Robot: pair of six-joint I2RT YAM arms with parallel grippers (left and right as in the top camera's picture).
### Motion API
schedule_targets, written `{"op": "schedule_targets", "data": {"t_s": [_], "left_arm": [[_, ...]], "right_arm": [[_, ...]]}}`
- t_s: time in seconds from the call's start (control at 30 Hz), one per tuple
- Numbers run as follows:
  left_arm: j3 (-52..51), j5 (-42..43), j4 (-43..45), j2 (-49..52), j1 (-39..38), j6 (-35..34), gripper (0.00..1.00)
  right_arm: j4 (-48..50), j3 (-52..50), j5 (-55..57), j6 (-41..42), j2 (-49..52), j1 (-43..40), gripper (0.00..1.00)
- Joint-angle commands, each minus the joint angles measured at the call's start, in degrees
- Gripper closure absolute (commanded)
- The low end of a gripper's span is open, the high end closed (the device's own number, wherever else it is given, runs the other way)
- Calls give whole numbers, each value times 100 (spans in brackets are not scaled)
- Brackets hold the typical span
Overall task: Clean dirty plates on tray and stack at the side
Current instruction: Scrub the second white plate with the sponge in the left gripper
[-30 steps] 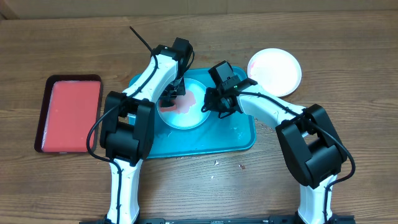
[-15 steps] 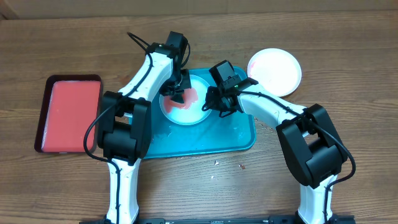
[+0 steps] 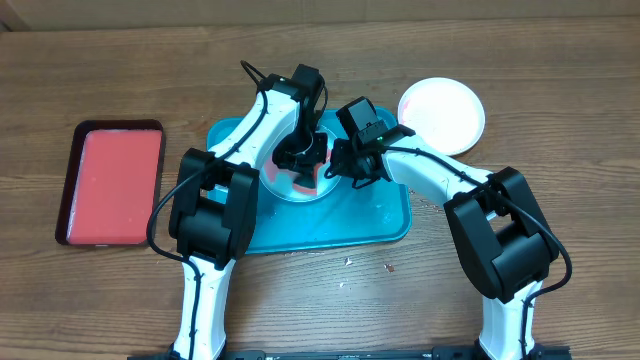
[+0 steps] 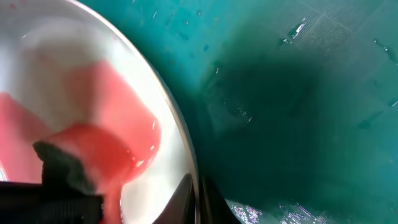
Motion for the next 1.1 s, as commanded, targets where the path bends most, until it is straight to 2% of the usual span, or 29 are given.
{"op": "schedule_targets", "data": {"t_s": [0.0,0.2,0.3,0.43,0.7,0.97,1.07], "left_arm": [[-101,-765,-157,306,157,44,96],[-101,-2020,-92,306,529,-623,96],[-101,-2076,120,306,734,-837,96],[-101,-1185,511,306,920,-870,96],[-105,713,1025,306,824,-216,96],[-109,820,852,306,387,9,96],[-109,549,656,306,308,2,95]], "right_arm": [[-90,-122,317,-24,345,-24,96],[-87,-122,319,-24,345,-24,96],[-87,-122,319,-22,345,-24,96],[-87,-122,317,-22,345,-24,96],[-85,-122,319,-24,345,-24,96],[-87,-122,319,-24,345,-24,96],[-96,-122,319,-26,345,-24,96]]}}
